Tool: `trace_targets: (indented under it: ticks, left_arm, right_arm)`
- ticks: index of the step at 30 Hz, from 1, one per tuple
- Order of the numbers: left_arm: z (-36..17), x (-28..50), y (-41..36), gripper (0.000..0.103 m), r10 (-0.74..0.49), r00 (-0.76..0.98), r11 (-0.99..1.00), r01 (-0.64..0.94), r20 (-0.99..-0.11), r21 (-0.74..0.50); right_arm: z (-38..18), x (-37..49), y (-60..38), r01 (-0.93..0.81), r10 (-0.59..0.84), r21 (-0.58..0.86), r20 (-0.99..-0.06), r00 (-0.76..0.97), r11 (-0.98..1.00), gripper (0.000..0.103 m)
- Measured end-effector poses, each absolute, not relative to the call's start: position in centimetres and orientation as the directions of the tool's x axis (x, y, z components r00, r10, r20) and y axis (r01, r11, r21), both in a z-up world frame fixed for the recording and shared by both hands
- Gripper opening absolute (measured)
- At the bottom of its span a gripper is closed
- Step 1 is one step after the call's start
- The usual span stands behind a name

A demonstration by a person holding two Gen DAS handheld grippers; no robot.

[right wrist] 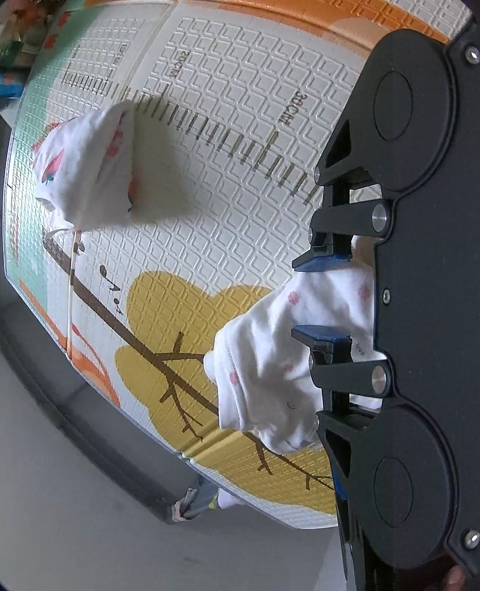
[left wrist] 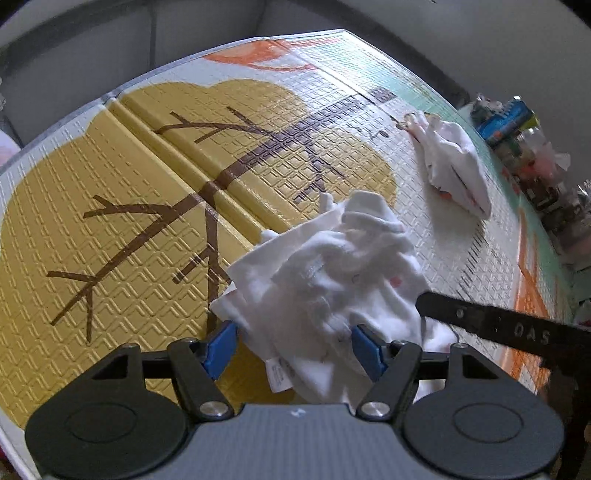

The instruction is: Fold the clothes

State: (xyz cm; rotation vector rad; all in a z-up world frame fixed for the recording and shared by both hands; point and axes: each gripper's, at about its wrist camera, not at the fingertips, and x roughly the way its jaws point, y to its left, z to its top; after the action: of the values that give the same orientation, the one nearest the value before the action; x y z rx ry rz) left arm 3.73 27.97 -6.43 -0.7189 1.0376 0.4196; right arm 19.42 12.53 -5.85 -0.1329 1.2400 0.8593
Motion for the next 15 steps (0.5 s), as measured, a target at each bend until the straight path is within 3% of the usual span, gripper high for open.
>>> trace_targets:
  ticks: [7, 15]
  left_arm:
    - [-6.4, 4.6, 28.4, 0.038, -0.023, 0.486, 0.717, -0.601, -0.874, -0.353]
    - [-5.8, 6.6, 29.5, 0.034, -0.003, 0.476, 0.777, -0.553, -0.88, -0.302]
  right_arm:
    - [-5.7, 18.8, 12.4, -0.646, 0.489, 0.335, -0.869, 0.069, 0.686, 0.01]
    - [-5.5, 18.4, 11.4, -0.593, 0.49, 0.386, -0.872, 0.016, 0.706, 0.009]
